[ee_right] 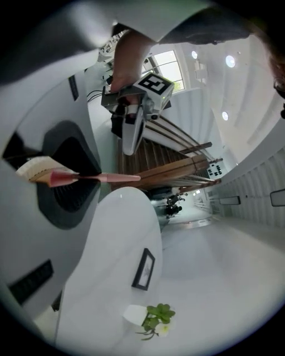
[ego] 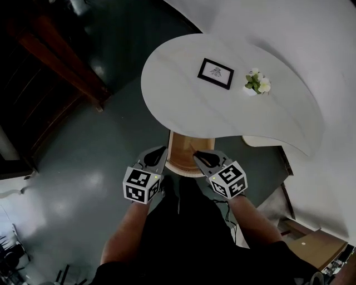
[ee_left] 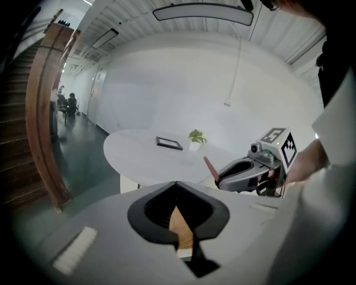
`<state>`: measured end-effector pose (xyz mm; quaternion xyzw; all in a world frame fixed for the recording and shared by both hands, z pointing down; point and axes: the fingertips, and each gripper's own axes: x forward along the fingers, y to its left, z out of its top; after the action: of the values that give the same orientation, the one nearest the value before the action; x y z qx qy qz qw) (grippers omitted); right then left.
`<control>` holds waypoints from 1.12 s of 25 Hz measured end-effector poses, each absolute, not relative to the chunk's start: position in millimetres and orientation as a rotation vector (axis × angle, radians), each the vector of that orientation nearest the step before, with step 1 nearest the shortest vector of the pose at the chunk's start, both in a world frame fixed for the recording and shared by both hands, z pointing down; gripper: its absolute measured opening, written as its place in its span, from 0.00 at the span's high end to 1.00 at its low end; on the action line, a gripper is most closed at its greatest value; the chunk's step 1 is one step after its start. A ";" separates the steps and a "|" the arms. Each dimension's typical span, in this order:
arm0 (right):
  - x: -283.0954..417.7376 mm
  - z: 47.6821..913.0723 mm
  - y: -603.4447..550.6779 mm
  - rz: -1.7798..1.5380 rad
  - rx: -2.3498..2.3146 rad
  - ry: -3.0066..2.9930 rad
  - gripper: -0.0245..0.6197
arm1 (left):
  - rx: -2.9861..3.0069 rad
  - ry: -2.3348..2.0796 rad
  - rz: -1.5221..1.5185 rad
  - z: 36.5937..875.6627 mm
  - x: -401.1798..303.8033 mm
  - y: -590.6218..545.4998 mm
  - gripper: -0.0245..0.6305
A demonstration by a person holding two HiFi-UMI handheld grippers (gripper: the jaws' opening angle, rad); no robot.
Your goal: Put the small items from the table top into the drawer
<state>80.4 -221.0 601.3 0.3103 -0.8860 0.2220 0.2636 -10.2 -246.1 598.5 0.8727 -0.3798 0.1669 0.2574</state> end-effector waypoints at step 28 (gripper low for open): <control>84.7 798.8 -207.1 0.443 0.362 -1.953 0.88 | 2.258 -0.929 0.746 731.1 2.7 -228.7 0.94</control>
<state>84.7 -207.1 798.8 0.1514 -0.8165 0.1854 0.5254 2.7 -228.7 731.1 0.8464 -0.3481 0.2795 0.2903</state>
